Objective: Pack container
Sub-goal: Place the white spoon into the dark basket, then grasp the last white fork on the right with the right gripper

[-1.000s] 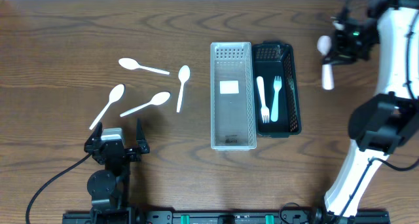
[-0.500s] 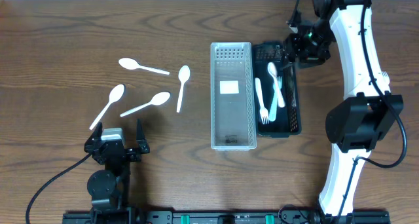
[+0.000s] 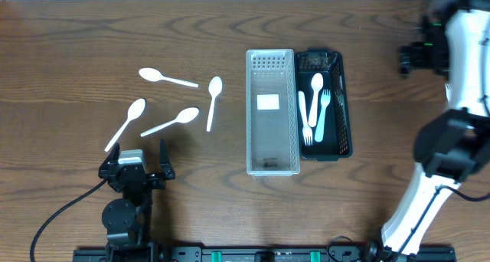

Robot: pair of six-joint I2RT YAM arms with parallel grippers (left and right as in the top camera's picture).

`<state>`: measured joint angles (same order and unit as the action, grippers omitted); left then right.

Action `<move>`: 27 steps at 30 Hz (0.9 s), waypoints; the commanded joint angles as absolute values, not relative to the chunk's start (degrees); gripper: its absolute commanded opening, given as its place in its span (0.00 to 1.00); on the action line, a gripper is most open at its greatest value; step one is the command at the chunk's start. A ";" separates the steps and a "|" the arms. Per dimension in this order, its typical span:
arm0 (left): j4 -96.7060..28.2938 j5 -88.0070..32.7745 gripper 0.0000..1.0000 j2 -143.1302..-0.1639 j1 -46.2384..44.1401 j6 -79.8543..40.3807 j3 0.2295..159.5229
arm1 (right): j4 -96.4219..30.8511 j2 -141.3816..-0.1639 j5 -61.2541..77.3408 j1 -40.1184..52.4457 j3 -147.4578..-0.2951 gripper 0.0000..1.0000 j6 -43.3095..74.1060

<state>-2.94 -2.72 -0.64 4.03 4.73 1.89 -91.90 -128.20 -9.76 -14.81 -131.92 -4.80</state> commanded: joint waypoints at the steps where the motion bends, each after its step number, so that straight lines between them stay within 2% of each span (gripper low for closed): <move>1: -3.90 -1.89 0.98 -0.62 4.27 5.28 0.23 | -89.91 -128.49 -6.42 -20.93 -131.72 0.99 -11.70; 5: -3.90 -1.89 0.98 -0.62 4.27 5.28 0.23 | -88.66 -131.26 -4.03 -27.83 -131.55 0.99 -16.64; 12: -3.90 -1.89 0.98 -0.62 4.27 5.28 0.23 | -87.26 -138.74 -0.78 -34.74 -131.55 0.99 -19.97; 27: -3.90 -1.89 0.98 -0.62 4.27 5.28 0.23 | -76.49 -146.52 0.19 -35.20 -131.55 0.99 -24.38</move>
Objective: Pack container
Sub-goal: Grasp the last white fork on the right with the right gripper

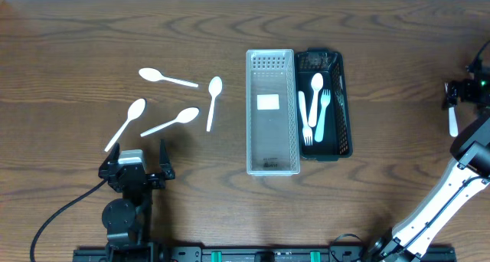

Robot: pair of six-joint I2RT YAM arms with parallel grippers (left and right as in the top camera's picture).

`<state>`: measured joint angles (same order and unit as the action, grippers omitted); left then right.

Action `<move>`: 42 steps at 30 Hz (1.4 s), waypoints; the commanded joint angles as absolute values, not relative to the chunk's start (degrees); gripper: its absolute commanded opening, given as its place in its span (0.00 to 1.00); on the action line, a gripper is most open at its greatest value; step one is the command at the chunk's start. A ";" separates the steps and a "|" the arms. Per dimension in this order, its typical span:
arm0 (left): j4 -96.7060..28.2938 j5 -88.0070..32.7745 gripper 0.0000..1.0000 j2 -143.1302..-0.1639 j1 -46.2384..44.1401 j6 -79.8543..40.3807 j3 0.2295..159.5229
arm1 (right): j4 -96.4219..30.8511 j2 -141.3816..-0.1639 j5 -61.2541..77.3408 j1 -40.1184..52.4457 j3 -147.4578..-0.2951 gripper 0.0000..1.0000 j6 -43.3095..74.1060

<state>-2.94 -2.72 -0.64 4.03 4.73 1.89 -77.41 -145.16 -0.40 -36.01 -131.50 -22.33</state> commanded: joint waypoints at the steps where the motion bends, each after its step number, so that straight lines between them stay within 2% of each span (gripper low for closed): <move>1: -3.90 -1.89 0.98 -0.62 4.27 5.28 0.23 | -75.88 -146.52 0.08 -35.07 -131.55 0.99 -24.71; 23: -3.90 -1.89 0.98 -0.62 4.27 5.28 0.23 | -74.96 -149.73 -4.89 -31.68 -131.44 0.99 -23.16; 24: -3.90 -1.89 0.98 -0.62 4.27 5.28 0.23 | -74.98 -149.73 -4.91 -31.68 -131.44 0.95 -22.70; 26: -3.90 -1.89 0.98 -0.62 4.27 5.28 0.23 | -75.13 -149.73 -4.91 -31.62 -131.44 0.79 -21.85; 28: -3.90 -1.89 0.98 -0.62 4.27 5.28 0.23 | -75.26 -149.73 -4.93 -31.64 -131.44 0.44 -20.60; 32: -3.90 -1.89 0.98 -0.62 4.27 5.28 0.23 | -75.68 -149.71 -4.97 -31.64 -131.44 0.16 -19.31; 37: -3.90 -1.89 0.98 -0.62 4.27 5.28 0.23 | -76.86 -149.36 -4.89 -31.11 -132.46 0.04 -16.43; 42: -3.90 -1.89 0.98 -0.62 4.27 5.28 0.23 | -81.36 -148.42 -3.38 -28.62 -139.28 0.05 -14.66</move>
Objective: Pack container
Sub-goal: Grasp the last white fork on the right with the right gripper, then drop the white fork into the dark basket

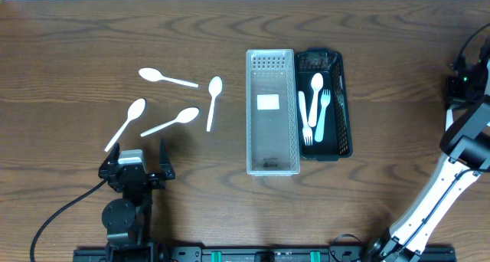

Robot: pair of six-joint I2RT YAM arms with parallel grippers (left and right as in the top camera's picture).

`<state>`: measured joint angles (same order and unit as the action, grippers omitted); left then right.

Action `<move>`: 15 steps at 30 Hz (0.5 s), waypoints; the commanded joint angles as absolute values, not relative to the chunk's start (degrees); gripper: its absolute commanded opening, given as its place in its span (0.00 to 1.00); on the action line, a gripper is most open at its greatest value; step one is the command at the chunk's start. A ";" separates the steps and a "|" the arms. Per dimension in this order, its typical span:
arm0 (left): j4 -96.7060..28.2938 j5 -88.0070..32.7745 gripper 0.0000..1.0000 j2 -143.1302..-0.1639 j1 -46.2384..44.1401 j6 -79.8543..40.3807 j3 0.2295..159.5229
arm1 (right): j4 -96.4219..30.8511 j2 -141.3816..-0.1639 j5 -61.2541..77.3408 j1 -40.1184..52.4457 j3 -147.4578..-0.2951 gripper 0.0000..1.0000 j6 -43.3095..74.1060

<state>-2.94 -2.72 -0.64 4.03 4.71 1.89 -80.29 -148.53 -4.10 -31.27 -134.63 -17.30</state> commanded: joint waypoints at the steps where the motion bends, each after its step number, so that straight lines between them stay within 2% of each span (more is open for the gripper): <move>1: -3.90 -1.89 0.98 -0.62 4.27 5.28 0.23 | -82.98 -148.11 -2.33 -27.92 -141.58 0.05 -14.06; 8: -3.92 -1.89 0.98 -0.62 4.27 5.28 0.23 | -97.36 -145.03 10.83 -20.56 -157.62 0.06 -9.89; 11: -3.90 -1.89 0.98 -0.62 4.27 5.28 0.23 | -97.32 -141.78 16.38 -16.73 -157.95 0.06 -5.39; 15: -3.90 -1.89 0.98 -0.62 4.27 5.28 0.23 | -97.34 -138.91 16.97 -11.22 -157.88 0.10 -2.24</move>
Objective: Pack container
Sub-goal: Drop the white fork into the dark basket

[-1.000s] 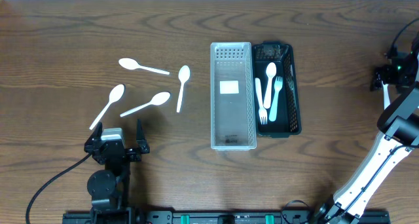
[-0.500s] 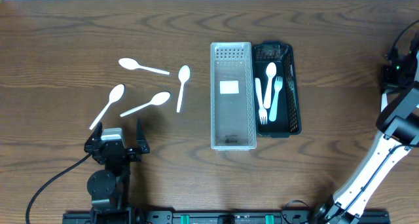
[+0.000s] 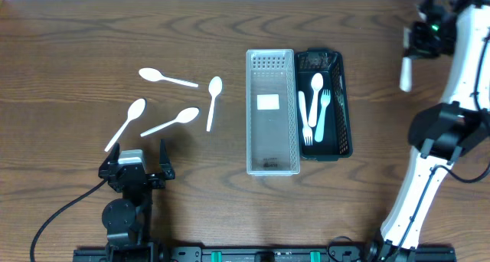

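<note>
Several white plastic spoons (image 3: pixel 178 121) lie loose on the left of the wooden table. A clear slotted container (image 3: pixel 269 143) stands at the middle, holding only a white label. Against its right side sits a black basket (image 3: pixel 344 109) with a white spoon (image 3: pixel 318 107) and two white forks (image 3: pixel 305 116) inside. My right gripper (image 3: pixel 410 54) hangs at the far right, beyond the basket, shut on a short white utensil (image 3: pixel 404 75) that points down. My left gripper (image 3: pixel 138 168) rests open near the front left, below the spoons.
The right arm's white links (image 3: pixel 448 132) run down the right edge of the table. A black cable (image 3: pixel 65 212) trails from the left arm's base toward the front left corner. The mounting rail (image 3: pixel 268 254) runs along the front edge.
My right gripper has moved from the table's right edge up and to the left, closer to the black basket. The white utensil now shows below it. The left arm stayed still.
First my right gripper hung at the far right, past the black basket. Then it was at the table's right edge with a white utensil showing, and it stayed there. Now it is back near the basket's far right. Spoons, container and basket contents are unchanged.
</note>
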Robot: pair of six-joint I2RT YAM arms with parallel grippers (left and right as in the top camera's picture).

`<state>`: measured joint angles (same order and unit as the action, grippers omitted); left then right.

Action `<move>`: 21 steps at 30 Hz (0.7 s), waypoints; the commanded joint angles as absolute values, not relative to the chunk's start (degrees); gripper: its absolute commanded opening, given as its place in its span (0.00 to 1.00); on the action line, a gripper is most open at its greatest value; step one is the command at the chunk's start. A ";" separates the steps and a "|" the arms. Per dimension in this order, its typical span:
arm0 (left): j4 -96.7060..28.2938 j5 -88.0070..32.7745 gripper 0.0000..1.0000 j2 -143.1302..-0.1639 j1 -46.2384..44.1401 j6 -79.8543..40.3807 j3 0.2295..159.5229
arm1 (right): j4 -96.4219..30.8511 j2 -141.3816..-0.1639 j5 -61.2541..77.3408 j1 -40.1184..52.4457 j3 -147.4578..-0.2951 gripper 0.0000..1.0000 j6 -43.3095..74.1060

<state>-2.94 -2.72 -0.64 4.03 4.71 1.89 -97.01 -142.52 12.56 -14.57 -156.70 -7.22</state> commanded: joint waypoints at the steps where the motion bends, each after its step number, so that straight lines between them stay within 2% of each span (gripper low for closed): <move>1: -3.90 -1.89 0.98 -0.62 4.27 5.28 0.23 | -97.34 -138.52 16.97 -9.72 -157.80 0.11 -1.63; 6: -3.90 -1.89 0.98 -0.62 4.27 5.28 0.23 | -97.34 -138.21 16.93 -3.14 -157.21 0.18 -1.28; 11: -3.90 -1.89 0.98 -0.62 4.27 5.28 0.23 | -97.36 -138.21 16.93 2.46 -152.29 0.18 -1.28; 18: -3.90 -1.89 0.98 -0.62 4.27 5.28 0.23 | -97.34 -138.21 16.97 6.26 -142.78 0.20 -1.32; 21: -3.90 -1.89 0.98 -0.62 4.27 5.28 0.23 | -97.32 -138.21 15.81 7.18 -140.86 0.25 -1.32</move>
<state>-2.94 -2.72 -0.64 4.03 4.71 1.89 -97.21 -139.17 16.34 6.35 -141.86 -1.91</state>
